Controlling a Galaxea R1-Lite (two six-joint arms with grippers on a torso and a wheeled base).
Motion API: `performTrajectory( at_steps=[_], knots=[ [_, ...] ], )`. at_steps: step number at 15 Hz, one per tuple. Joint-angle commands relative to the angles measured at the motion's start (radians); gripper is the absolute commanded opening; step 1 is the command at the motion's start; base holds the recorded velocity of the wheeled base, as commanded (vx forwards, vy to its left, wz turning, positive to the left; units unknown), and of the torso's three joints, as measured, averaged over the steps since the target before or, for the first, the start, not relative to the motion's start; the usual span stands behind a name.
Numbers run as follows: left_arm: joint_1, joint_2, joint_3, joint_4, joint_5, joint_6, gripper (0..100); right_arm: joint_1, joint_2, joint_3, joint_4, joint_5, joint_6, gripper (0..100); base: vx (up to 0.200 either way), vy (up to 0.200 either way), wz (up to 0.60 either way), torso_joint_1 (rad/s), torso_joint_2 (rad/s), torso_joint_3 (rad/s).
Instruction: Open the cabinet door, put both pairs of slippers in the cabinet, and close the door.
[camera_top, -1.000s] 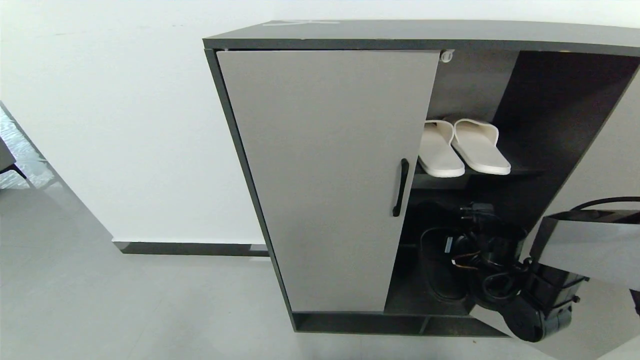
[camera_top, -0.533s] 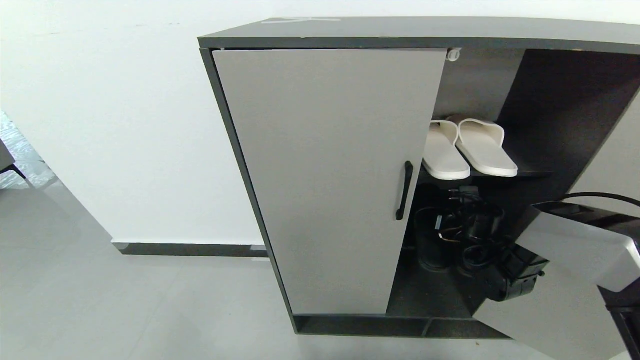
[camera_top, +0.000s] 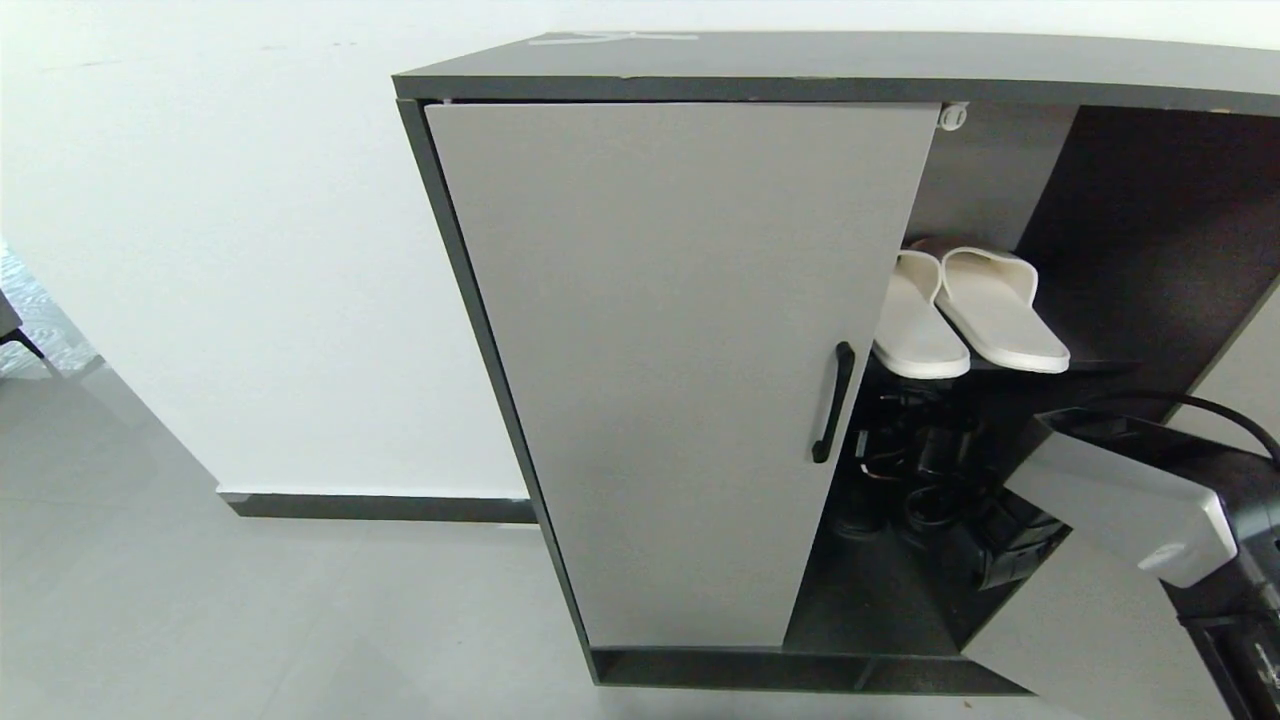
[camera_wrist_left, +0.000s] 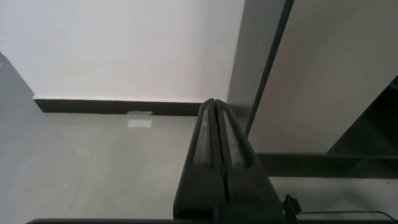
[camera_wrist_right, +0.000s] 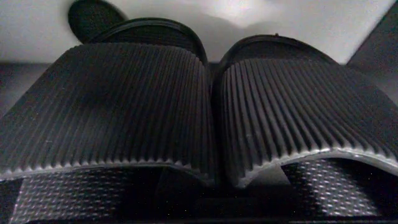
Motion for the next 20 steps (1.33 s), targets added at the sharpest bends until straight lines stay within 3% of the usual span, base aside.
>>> performTrajectory(
  at_steps=[1,5,6,11,17,20],
  knots=[
    [0.000,0.002,0.000,-0.001,0.000,-0.001,0,0.000,0.022,-0.059,0.030,0.007,0.003,0,0.000,0.000,0.00,0.000,0.00,0.000],
    [0.000,0.002,0.000,0.001,0.000,-0.001,0,0.000,0.036,-0.102,0.090,0.007,0.008,0,0.000,0.000,0.00,0.000,0.00,0.000],
    [0.000,0.002,0.000,-0.001,0.000,-0.001,0,0.000,0.037,-0.100,0.096,0.007,0.008,100,0.000,0.000,0.00,0.000,0.00,0.000],
    [0.000,0.002,0.000,-0.001,0.000,-0.001,0,0.004,-0.006,-0.002,0.062,0.014,0.009,100,0.000,0.000,0.00,0.000,0.00,0.000],
    [0.000,0.002,0.000,-0.001,-0.001,0.001,0,0.006,-0.134,0.313,-0.091,0.096,0.008,100,0.000,0.000,0.00,0.000,0.00,0.000],
    [0.000,0.002,0.000,-0.001,-0.001,0.001,0,0.006,-0.164,0.429,-0.191,0.103,0.006,100,-0.200,0.000,0.00,-0.001,0.00,0.002]
  ],
)
